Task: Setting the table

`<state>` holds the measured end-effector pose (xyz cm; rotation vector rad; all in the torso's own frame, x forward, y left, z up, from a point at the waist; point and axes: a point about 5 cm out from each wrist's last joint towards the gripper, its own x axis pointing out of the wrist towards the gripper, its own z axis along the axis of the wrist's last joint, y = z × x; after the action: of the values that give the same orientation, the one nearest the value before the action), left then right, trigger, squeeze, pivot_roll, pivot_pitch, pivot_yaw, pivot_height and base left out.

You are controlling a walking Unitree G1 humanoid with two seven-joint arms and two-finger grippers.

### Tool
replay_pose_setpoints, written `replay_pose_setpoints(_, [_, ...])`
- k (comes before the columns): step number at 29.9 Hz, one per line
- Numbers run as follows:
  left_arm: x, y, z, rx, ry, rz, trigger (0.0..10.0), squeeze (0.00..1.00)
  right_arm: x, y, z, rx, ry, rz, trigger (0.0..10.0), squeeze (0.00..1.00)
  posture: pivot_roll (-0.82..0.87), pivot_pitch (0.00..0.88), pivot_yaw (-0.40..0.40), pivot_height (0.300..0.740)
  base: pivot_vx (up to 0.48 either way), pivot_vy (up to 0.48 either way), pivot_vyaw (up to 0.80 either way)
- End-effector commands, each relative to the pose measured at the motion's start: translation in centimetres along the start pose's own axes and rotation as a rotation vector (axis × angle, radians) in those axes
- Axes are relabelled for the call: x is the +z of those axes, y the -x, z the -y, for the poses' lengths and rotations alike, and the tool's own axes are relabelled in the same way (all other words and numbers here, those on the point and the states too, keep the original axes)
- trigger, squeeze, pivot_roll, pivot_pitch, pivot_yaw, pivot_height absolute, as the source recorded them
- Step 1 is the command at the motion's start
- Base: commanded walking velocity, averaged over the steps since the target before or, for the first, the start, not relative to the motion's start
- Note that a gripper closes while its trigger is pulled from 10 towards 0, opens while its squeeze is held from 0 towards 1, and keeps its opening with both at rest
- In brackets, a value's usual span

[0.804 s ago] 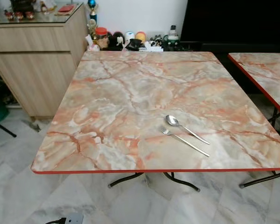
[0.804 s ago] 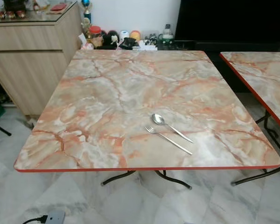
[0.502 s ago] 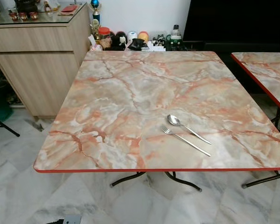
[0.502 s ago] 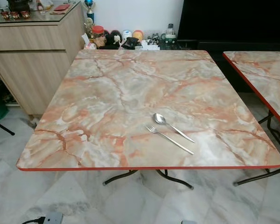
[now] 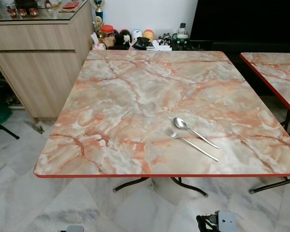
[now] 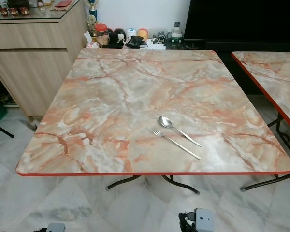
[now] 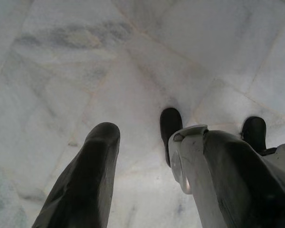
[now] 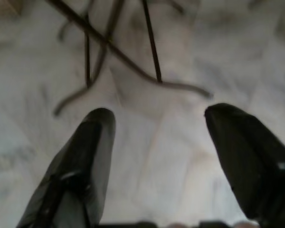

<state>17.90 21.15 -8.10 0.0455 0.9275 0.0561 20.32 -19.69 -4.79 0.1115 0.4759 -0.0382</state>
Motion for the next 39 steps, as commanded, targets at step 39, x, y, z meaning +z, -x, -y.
replay_pose_setpoints(39, [-1.8,0.8,-2.5,0.054,0.016,-0.017,10.0,0.0,18.1,-0.1,-3.2,0.053,0.055,0.593,10.0,0.0,0.0,0.067,-0.011,0.74,0.006,0.0,0.0])
